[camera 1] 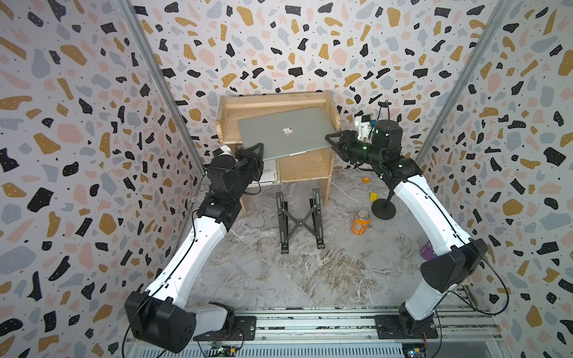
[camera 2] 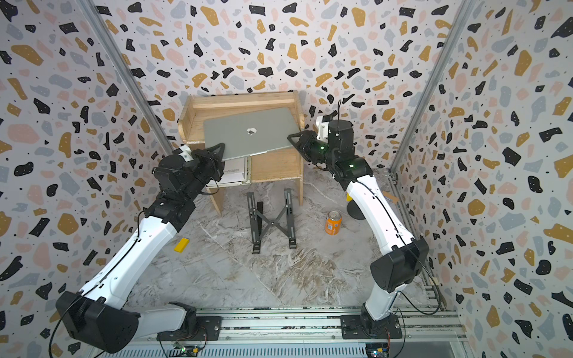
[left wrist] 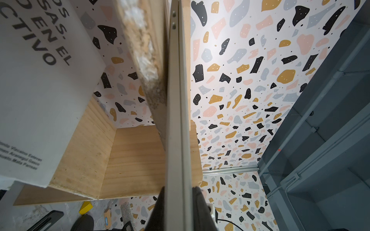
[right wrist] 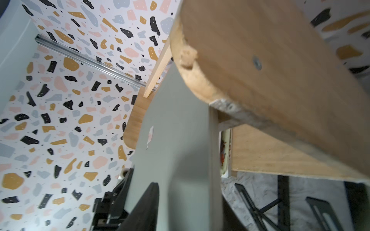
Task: Close the laptop lid and set it aside
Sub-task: Place the laptop on the shelf.
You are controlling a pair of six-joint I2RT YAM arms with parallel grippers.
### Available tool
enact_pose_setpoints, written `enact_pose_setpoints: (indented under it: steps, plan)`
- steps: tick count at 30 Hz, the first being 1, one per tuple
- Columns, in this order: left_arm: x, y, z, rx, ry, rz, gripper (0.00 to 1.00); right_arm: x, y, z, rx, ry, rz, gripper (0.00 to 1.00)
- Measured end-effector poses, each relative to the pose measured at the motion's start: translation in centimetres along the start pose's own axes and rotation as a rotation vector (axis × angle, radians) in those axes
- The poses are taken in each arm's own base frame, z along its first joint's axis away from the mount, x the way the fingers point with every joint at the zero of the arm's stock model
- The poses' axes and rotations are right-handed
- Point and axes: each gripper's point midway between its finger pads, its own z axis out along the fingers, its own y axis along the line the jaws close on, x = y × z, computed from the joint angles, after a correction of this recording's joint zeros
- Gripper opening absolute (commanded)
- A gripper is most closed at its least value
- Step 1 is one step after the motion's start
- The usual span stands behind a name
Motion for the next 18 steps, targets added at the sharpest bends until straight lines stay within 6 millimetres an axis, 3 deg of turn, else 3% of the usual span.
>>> enact_pose_setpoints:
  steps: [5,8,9,15,18]
  plan:
    - [-0.1,0.0,0.6,0.003,-0.002,0.002,0.00,1.4,1.5,-0.5,-0.021,0.066,-0.055,0.64]
    - [-0.2,-0.1,0.8,-0.002,-0.004,0.002,0.00,1.8,2.6,-1.3,-0.034,0.078,-0.093,0.64]
    - [-0.3,-0.1,0.9,-0.003,-0.005,0.002,0.00,1.8,3.0,-1.6,-0.038,0.077,-0.104,0.60]
    - [-1.0,-0.1,1.6,-0.008,-0.015,0.003,0.00,2.2,5.2,-3.2,-0.088,0.084,-0.151,0.13]
    - [-1.2,0.0,1.6,-0.008,-0.020,0.003,0.00,2.8,5.8,-2.9,-0.105,0.105,-0.158,0.02]
